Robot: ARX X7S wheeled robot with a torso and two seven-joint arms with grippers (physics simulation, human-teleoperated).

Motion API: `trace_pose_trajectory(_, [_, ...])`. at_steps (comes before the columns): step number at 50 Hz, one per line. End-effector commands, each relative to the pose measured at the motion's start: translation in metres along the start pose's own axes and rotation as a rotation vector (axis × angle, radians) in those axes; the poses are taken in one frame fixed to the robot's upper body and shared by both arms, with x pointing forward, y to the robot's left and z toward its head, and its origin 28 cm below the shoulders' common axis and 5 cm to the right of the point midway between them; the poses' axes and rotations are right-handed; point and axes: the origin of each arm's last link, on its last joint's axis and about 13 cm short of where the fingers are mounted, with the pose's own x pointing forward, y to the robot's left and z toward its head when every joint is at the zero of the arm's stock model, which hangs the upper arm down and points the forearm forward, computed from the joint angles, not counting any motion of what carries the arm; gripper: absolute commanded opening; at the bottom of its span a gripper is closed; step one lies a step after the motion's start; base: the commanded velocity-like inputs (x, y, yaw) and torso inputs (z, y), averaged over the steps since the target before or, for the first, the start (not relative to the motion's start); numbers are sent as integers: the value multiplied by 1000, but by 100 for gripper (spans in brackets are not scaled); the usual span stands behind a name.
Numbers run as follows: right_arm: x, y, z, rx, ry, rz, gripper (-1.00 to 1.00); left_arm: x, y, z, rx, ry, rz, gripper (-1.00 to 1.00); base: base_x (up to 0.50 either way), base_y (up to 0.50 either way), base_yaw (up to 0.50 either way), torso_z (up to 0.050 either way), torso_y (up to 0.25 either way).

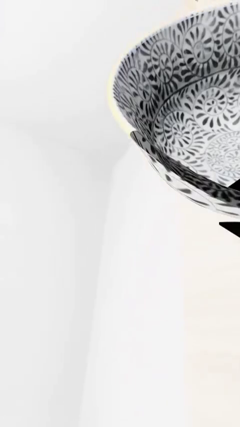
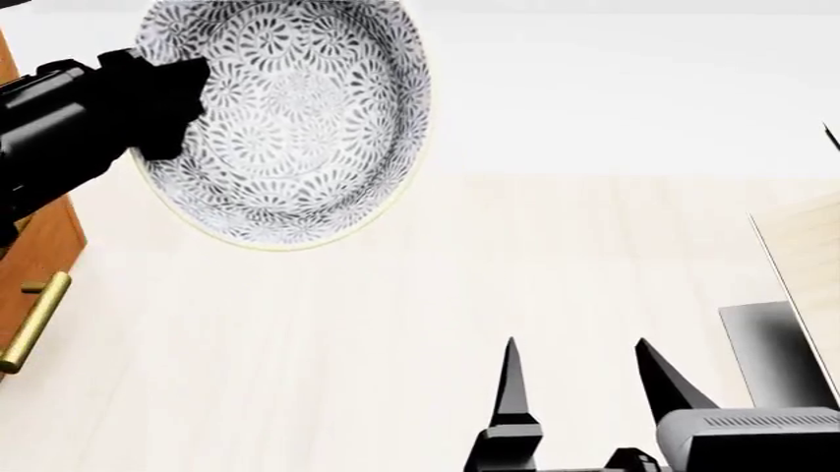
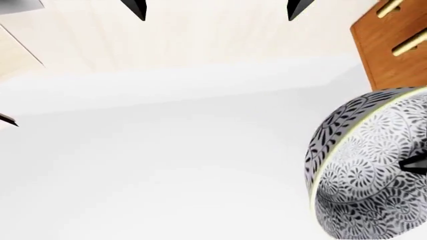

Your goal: Close the top drawer of the cabinet and put the bowl on top of it.

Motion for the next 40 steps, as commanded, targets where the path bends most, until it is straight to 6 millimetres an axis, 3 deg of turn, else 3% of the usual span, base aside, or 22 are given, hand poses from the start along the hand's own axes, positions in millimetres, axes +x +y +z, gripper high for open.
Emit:
trace_pose_trajectory(1, [1, 1, 1, -4, -1, 5, 100, -9, 0, 17, -14, -60, 13, -100, 0, 0, 0, 0, 0])
trace_pose_trajectory(40, [6, 2, -1, -5, 8, 10, 100, -34, 5, 59, -33, -197, 70, -100, 0, 0, 0, 0, 1])
